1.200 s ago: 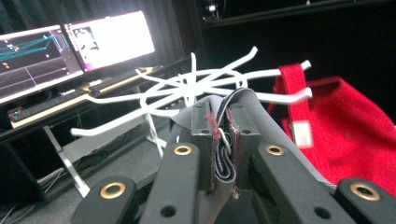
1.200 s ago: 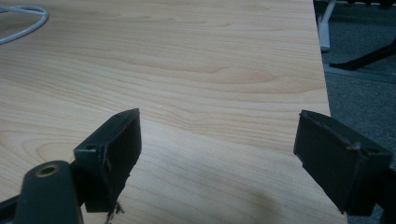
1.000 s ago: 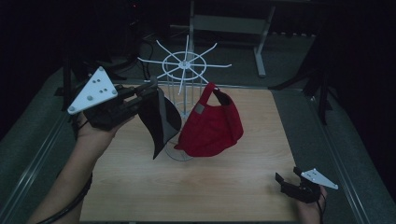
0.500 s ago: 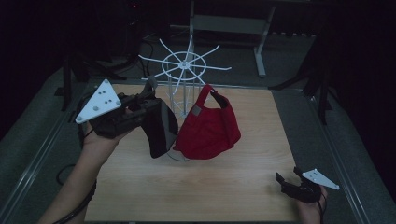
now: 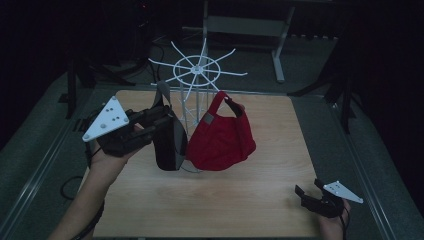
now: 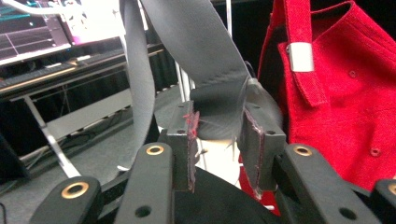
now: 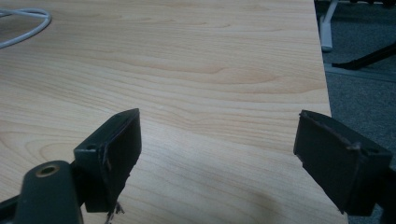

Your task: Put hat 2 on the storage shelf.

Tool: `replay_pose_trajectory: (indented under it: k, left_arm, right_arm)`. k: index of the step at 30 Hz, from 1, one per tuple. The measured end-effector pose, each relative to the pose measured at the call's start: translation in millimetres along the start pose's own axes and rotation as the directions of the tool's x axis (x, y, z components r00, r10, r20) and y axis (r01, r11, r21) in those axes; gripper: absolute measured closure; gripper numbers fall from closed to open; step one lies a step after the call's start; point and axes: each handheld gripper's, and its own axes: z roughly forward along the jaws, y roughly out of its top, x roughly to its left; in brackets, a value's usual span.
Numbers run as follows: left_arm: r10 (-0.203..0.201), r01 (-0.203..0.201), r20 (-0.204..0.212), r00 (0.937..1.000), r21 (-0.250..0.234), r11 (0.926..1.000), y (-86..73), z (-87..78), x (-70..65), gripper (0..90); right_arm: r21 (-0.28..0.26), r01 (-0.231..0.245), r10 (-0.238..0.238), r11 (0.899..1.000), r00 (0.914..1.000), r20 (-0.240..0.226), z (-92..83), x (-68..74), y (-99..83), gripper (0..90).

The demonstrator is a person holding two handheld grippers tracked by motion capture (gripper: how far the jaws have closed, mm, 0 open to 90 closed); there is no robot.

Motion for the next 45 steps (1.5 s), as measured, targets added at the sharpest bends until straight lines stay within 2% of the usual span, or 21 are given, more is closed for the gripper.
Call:
replay_pose_trajectory:
  k: [4,10,18,28,36,40,41,45]
  left_arm:
    - [0.002,-0.002,-0.005,1.0000,0.010,0.9999,-7.3,-2.4,-1.1,67.6]
    - [-0.020,0.020,-0.014,0.9997,0.014,0.9997,-23.3,-14.6,-0.1,67.6]
    - [-0.042,0.044,-0.028,0.9987,0.048,0.9979,-54.5,-27.5,1.3,67.6]
    - [-0.079,0.082,-0.048,0.9958,0.079,0.9935,-96.0,-34.4,1.0,67.6]
    - [-0.134,0.137,-0.040,0.9902,0.100,0.9854,-134.2,-33.8,1.0,66.0]
    - [-0.157,0.159,-0.031,0.9872,0.102,0.9820,-146.4,-34.9,0.1,66.1]
    - [-0.171,0.173,-0.028,0.9848,0.104,0.9794,-154.9,-35.7,-1.1,66.1]
    - [-0.191,0.195,-0.042,0.9807,0.122,0.9732,-171.1,-38.3,-2.4,66.1]
  right_arm:
    - [-0.002,-0.001,0.001,1.000,1.0000,-0.002,-0.1,-0.2,-0.1,14.9]
    - [-0.006,0.000,0.000,1.000,1.0000,-0.003,-0.3,-0.5,-0.2,14.9]
    - [-0.003,0.003,-0.003,1.000,1.0000,0.000,-0.2,0.1,-0.1,14.9]
    - [-0.001,0.005,-0.005,1.000,1.0000,0.001,0.0,0.5,0.0,14.9]
    - [-0.002,0.009,-0.009,1.000,1.0000,0.001,0.1,0.6,-0.1,14.9]
    - [-0.004,0.010,-0.010,1.000,0.9999,0.001,0.1,0.8,-0.2,14.9]
    - [-0.003,0.010,-0.010,1.000,0.9999,0.000,0.2,0.8,-0.1,14.8]
    - [-0.005,0.013,-0.013,1.000,0.9999,0.000,0.1,0.9,-0.1,14.9]
